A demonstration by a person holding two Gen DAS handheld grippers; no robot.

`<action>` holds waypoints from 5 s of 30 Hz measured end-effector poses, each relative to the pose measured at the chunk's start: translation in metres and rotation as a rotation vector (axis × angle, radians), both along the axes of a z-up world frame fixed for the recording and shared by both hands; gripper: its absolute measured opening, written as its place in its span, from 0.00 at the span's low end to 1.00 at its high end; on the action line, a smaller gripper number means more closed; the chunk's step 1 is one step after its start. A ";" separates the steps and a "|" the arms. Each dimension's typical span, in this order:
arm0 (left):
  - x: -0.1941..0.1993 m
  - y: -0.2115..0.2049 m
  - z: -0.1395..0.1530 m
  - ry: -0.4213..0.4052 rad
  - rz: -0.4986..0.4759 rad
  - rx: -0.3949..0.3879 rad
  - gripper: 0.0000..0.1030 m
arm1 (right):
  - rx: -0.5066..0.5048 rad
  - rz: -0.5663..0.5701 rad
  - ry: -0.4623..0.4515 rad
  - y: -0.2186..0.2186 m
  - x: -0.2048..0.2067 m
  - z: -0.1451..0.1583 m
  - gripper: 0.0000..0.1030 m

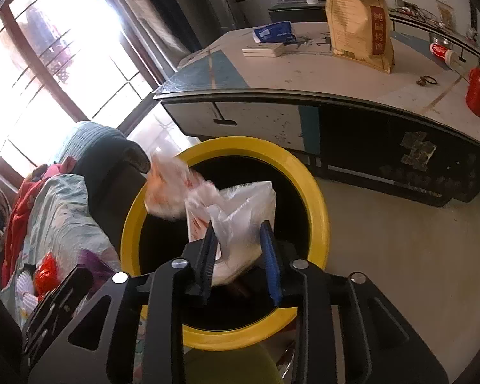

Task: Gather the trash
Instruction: 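Open the left tool over the bin while the right tool releases the white bag, then move both open tools back toward the trash on the bed, then grasp the white foam mesh sleeve with the left tool while the right tool grasps the red bag, then carry the foam sleeve and red bag in both tools over the bin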

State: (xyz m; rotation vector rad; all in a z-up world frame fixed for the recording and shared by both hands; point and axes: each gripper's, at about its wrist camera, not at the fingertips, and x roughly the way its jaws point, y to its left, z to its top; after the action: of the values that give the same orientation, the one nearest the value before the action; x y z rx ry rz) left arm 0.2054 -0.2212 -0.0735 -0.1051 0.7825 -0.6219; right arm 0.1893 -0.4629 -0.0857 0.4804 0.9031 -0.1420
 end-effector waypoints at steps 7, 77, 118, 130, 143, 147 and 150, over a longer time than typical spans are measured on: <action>-0.001 0.004 -0.003 0.018 -0.001 -0.019 0.62 | -0.019 -0.029 -0.042 -0.003 -0.004 0.008 0.43; -0.063 0.209 0.067 -0.140 0.539 -0.108 0.89 | -0.144 0.542 -0.292 0.195 -0.051 0.071 0.67; -0.039 0.223 -0.012 0.174 0.519 -0.103 0.43 | -0.095 0.770 -0.090 0.261 -0.018 0.004 0.26; -0.058 0.227 0.016 0.054 0.485 -0.099 0.19 | -0.059 0.763 -0.082 0.259 -0.021 0.008 0.15; -0.069 0.220 0.037 -0.013 0.450 -0.091 0.19 | -0.052 0.739 -0.147 0.243 -0.027 0.032 0.14; -0.070 0.209 0.043 -0.034 0.423 -0.080 0.19 | -0.046 0.704 -0.163 0.228 -0.025 0.039 0.14; -0.071 0.200 0.047 -0.046 0.403 -0.073 0.19 | -0.051 0.673 -0.179 0.214 -0.022 0.045 0.14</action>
State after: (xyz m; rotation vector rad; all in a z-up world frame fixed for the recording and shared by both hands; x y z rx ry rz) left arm 0.1342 -0.0210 -0.0261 -0.3064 0.6694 -0.2691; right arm 0.1677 -0.2489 -0.0409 0.1200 0.8398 0.4834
